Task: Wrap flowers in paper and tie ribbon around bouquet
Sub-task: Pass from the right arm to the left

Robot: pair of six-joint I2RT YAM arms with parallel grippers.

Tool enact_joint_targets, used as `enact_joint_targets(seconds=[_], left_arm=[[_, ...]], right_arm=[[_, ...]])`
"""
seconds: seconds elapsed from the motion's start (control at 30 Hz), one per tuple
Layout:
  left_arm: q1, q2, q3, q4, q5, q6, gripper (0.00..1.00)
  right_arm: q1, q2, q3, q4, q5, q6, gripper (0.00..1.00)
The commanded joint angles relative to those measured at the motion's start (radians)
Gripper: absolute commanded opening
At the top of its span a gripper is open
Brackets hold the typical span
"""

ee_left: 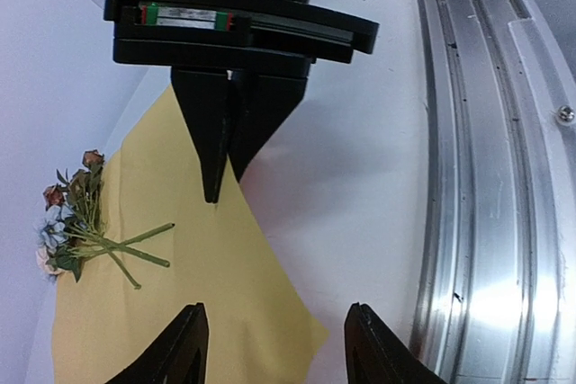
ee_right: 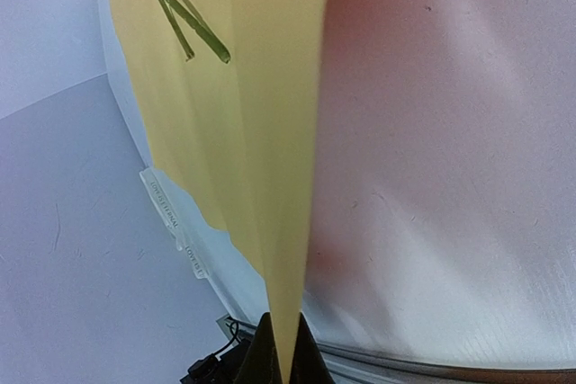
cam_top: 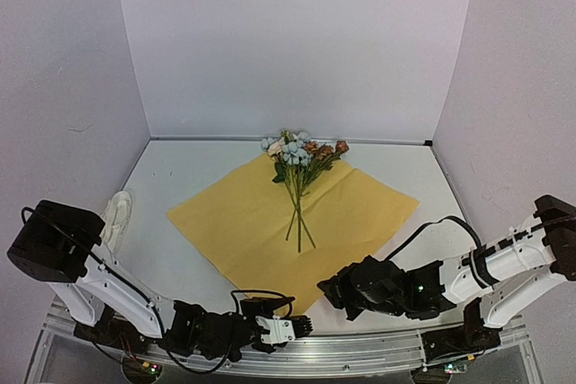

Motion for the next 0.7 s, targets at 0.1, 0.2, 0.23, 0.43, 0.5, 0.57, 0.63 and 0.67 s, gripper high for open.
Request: enact_joint_targets(seconds=[0.1, 0.2, 0.23, 0.43, 0.5, 0.57, 0.63, 0.67], left_arm=[[0.050, 0.032, 0.006, 0.136, 0.014, 0.040, 0.32], [0.057, 0.033, 0.021, 0.114, 0.044, 0.035, 0.14], [0.057, 0.033, 0.022, 0.113, 0.047, 0.035, 0.11], [0.064, 0.019, 0.036, 0.059, 0.085, 0.018, 0.00], [0.065, 0.004, 0.044, 0.018, 0.122, 0.001, 0.00], [0.066, -0.017, 0.052, -0.035, 0.151, -0.021, 0.00], [0.066, -0.035, 0.067, -0.095, 0.196, -0.048, 0.00], [0.066, -0.042, 0.075, -0.127, 0.216, -0.062, 0.00]], right_arm=[[0.013, -0.022, 0.028, -0.032, 0.013, 0.012, 0.00], [0.013, -0.026, 0.025, -0.035, 0.003, 0.001, 0.00], [0.013, -0.026, 0.022, -0.036, -0.002, 0.000, 0.02], [0.013, -0.062, -0.002, -0.042, -0.034, -0.054, 0.54], [0.013, -0.092, -0.012, -0.056, -0.057, -0.086, 0.66], [0.013, -0.132, -0.010, -0.133, -0.077, -0.128, 0.75], [0.013, -0.201, 0.000, -0.272, -0.094, -0.183, 0.83], [0.013, -0.243, 0.006, -0.344, -0.091, -0.218, 0.85]])
